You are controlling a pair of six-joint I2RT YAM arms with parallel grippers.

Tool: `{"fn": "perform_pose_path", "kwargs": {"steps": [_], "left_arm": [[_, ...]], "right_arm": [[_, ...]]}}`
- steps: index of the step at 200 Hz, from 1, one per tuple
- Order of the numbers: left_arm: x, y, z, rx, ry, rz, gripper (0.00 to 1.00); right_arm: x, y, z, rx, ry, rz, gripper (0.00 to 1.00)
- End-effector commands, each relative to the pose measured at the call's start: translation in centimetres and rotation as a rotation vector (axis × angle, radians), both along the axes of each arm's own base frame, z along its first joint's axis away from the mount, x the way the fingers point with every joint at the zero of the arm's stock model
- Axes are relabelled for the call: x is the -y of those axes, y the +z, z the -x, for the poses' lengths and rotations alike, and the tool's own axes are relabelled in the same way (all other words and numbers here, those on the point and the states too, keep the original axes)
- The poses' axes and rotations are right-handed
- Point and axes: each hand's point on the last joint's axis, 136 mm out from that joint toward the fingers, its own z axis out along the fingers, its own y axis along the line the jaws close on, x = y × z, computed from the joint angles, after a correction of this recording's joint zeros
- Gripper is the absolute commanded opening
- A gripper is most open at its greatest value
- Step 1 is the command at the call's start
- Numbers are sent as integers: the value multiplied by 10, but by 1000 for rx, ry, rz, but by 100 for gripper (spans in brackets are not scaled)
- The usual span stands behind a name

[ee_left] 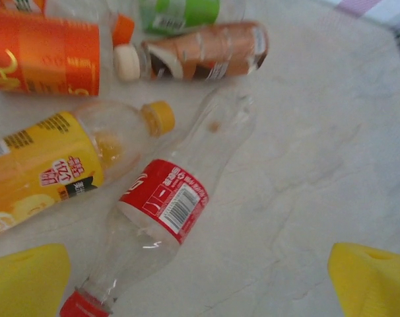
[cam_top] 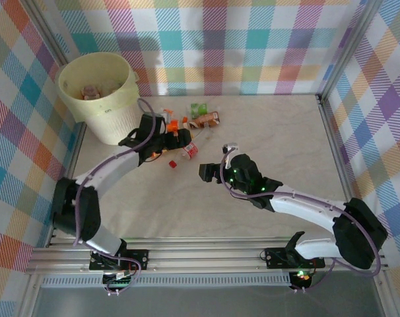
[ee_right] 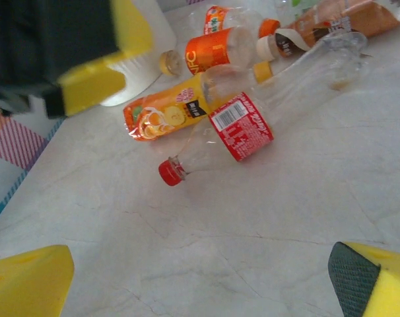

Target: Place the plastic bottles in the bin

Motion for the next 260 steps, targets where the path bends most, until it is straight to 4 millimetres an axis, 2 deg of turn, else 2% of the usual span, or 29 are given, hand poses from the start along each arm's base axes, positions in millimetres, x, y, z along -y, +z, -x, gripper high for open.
{"fn": "perform_pose_path", "kwargs": {"steps": [1,33,60,99,138,172,218,260], "left_arm": [[21,-17,-13,-14,-82,1,100],[37,-51,-31,-68,-106,-8,100],[50,-74,-38,-104,-121,-22,100],[72,-85,-36,-112,-179,-90,100],[78,-108,-36,-150,-186,-266,99],[97,-117,-39,-119,-248,-391,97],[101,-122,-50,-91,-268,-659,94],[103,-127,-56,-125,-232,-720,91]], "right_arm": [[12,-10,6,-41,-41,30,100],[24,-9,9,-34,-69,44,100],[35,-7,12,-13,-91,45,100],[47,-6,16,4,-115,65,100],[52,-1,20,12,-117,65,100],[59,0,22,19,-130,74,100],[64,0,24,21,-142,74,100],[67,0,24,22,-156,81,100]]}}
